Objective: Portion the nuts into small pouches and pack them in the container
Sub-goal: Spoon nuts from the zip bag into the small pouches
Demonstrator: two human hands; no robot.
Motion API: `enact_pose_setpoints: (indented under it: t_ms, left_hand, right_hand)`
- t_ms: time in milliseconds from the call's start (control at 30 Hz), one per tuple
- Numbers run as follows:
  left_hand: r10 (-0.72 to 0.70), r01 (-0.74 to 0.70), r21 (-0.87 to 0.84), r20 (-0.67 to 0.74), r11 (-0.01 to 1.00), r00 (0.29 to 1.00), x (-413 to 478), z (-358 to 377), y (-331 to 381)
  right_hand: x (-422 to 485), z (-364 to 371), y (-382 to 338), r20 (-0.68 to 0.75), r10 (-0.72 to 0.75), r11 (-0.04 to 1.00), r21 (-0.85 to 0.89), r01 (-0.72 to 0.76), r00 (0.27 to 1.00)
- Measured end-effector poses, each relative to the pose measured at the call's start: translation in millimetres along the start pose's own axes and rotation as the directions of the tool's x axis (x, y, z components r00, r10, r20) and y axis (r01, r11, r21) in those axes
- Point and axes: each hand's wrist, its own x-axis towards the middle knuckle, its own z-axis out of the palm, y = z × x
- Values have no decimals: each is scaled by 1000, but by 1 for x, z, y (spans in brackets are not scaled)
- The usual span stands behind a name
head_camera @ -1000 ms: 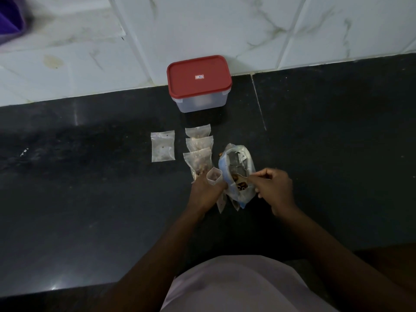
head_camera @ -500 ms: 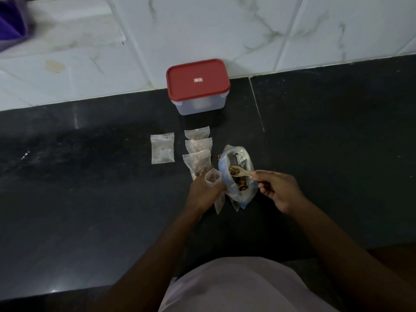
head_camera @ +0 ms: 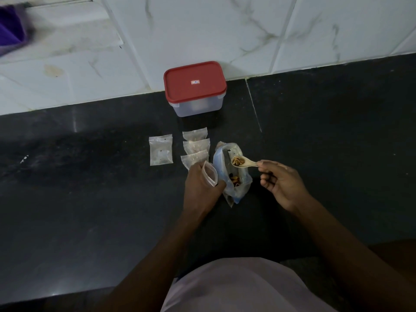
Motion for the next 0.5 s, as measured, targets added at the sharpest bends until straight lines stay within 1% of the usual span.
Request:
enact_pose_setpoints:
  t_ms: [67, 167, 200, 367, 500]
  left_hand:
    - [-1, 1, 1, 13, 1000, 1000, 0, -2, 0]
    - [-11, 11, -3, 94, 1000, 996, 1, -4, 3]
    - [-12, 13, -9, 100, 1000, 995, 1, -5, 3]
    - [29, -28, -27, 38, 999, 999, -1, -7, 5]
    - [115, -115, 14, 14, 993, 993, -2, -10, 8]
  right_hand:
    - [-1, 2, -2, -1, -21, 1000, 16, 21, 1000]
    - [-5, 6, -5, 25, -60, 998, 22, 59, 998]
    - [-6, 9, -6, 29, -77, 997, 18, 77, 997]
    - [-13, 21, -11, 65, -151, 988, -8, 152, 986]
    - [-20, 33, -9, 150, -206, 972, -82, 219, 967]
